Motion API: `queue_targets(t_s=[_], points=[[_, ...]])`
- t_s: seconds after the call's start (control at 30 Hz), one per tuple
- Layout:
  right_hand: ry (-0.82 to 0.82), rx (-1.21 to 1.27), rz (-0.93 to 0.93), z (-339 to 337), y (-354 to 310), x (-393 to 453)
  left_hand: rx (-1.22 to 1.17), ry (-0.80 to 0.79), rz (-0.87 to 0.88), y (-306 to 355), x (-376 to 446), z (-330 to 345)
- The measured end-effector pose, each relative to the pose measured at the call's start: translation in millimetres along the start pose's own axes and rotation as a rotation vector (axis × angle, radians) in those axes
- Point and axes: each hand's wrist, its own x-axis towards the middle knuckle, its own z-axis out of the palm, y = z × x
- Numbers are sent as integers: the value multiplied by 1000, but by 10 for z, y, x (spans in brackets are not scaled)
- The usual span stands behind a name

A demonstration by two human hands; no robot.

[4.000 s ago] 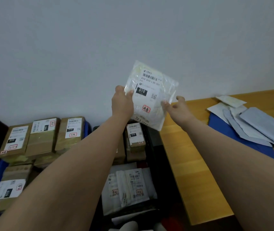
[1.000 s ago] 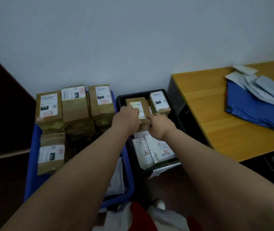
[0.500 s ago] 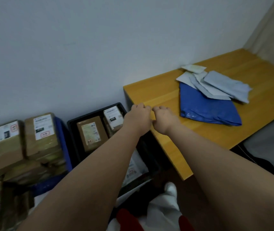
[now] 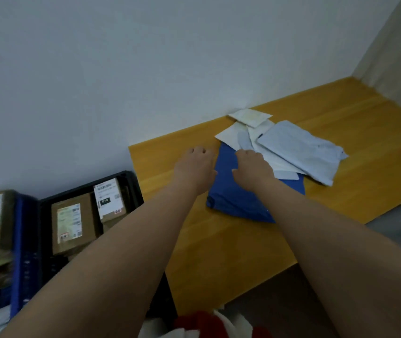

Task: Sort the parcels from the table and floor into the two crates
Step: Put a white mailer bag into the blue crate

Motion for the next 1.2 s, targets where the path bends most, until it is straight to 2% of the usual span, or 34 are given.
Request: queue_targets(t_s=[0.33,0.53,0.7,1.07,1.2], points=[[-20,42,53,-110,755,985,-135,-12,-99,284,993,-49],[-46,29,58,10,880,1685,-109,-46,-157,113,1437,80],[-133,-31,66,204,974,2148,-70,-92,-185,-58,1678,264],[-286,-86,118,418,1077,2529,-51,-134,-207,-176,1821,482],[-280,-87,106,404,1014,2451,-44,-125,-206,-201,1781,449]])
